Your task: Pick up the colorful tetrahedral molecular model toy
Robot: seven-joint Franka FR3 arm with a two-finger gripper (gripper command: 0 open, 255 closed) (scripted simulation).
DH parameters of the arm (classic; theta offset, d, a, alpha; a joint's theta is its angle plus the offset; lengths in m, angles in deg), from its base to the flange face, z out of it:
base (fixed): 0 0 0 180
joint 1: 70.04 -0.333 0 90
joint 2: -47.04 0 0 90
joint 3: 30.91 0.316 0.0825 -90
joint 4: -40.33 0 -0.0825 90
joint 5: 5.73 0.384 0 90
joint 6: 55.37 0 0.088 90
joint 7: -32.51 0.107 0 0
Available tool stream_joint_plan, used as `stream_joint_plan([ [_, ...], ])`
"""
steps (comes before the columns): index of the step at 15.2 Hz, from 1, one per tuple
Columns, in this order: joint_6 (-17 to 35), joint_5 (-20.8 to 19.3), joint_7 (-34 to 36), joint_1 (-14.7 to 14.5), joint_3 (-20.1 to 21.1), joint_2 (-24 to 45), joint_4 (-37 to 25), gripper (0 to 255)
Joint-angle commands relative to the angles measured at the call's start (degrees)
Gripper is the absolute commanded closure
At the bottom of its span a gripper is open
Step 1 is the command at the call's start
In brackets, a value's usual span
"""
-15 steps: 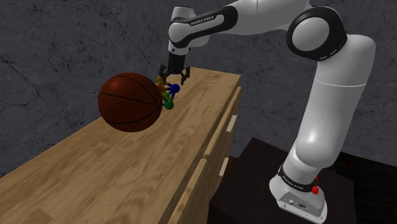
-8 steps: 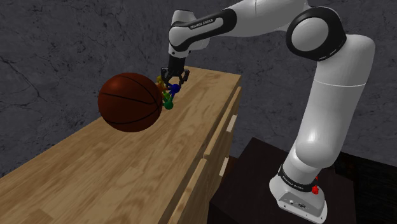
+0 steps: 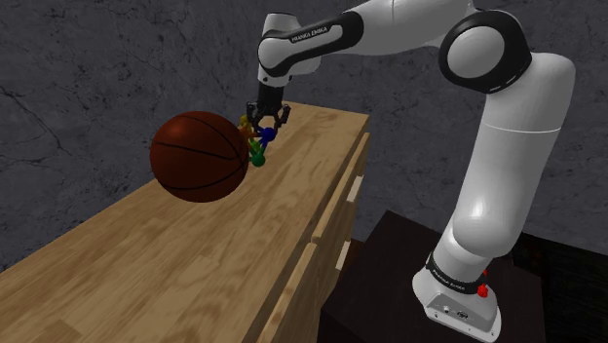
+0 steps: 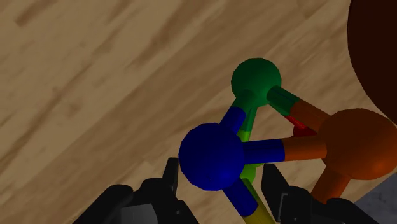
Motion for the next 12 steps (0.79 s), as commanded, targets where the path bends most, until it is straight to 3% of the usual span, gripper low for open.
stream_joint_plan([
  [1,-1.4,-0.1,0.2,0.0,0.0,-0.1,-1.3,255],
  [12,-9.7,-0.4,1.0,0.0,-0.1,-0.4,-9.3,255],
])
